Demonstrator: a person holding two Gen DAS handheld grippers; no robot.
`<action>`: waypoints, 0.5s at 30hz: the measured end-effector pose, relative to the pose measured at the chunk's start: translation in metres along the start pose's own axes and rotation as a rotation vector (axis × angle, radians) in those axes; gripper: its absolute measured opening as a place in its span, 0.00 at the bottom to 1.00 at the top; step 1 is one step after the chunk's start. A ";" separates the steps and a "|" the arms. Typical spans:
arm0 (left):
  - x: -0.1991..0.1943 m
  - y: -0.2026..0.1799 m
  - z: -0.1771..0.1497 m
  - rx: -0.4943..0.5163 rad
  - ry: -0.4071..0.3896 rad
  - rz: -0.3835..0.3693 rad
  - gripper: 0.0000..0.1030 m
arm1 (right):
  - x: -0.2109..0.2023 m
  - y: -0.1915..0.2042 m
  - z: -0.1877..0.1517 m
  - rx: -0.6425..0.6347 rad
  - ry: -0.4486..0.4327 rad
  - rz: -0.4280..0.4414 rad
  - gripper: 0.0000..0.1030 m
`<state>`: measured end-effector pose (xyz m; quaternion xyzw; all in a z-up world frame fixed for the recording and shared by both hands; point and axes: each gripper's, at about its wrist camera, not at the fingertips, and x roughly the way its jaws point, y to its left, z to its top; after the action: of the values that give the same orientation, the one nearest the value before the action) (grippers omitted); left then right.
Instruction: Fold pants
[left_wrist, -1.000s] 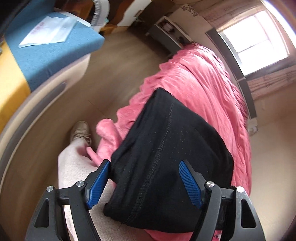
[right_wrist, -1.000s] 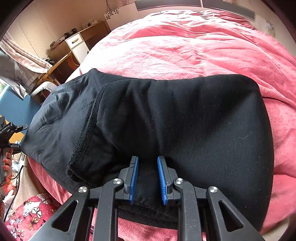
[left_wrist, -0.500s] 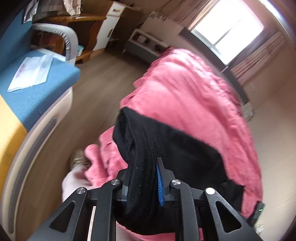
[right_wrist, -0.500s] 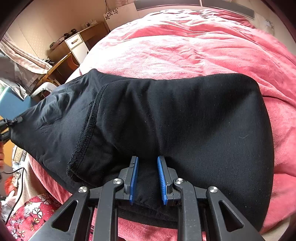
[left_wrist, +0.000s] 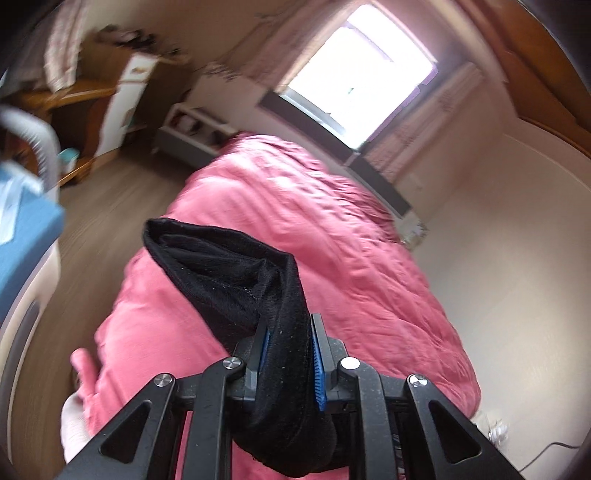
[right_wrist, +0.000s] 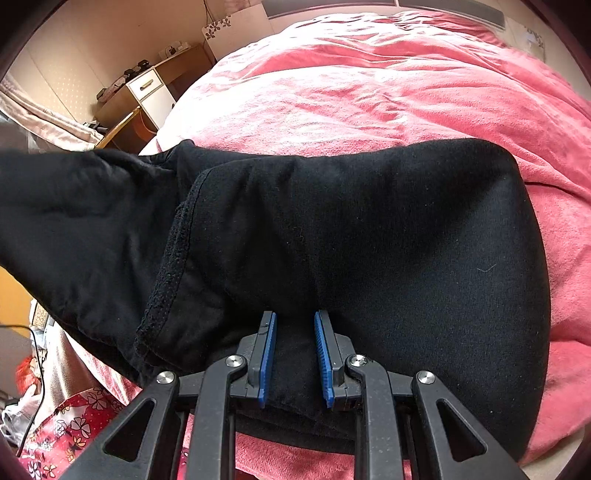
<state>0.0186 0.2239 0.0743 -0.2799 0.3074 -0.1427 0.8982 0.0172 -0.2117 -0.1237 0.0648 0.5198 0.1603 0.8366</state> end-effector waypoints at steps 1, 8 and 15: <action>0.001 -0.009 0.001 0.015 0.001 -0.011 0.18 | 0.000 0.000 0.000 0.002 0.003 0.001 0.21; 0.014 -0.083 -0.005 0.161 0.032 -0.121 0.18 | 0.000 0.000 0.005 0.001 0.029 0.010 0.25; 0.035 -0.151 -0.029 0.355 0.088 -0.188 0.18 | -0.014 -0.023 0.018 0.160 0.037 0.126 0.30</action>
<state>0.0149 0.0756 0.1277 -0.1381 0.2890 -0.2901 0.9018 0.0317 -0.2365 -0.1101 0.1609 0.5414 0.1715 0.8072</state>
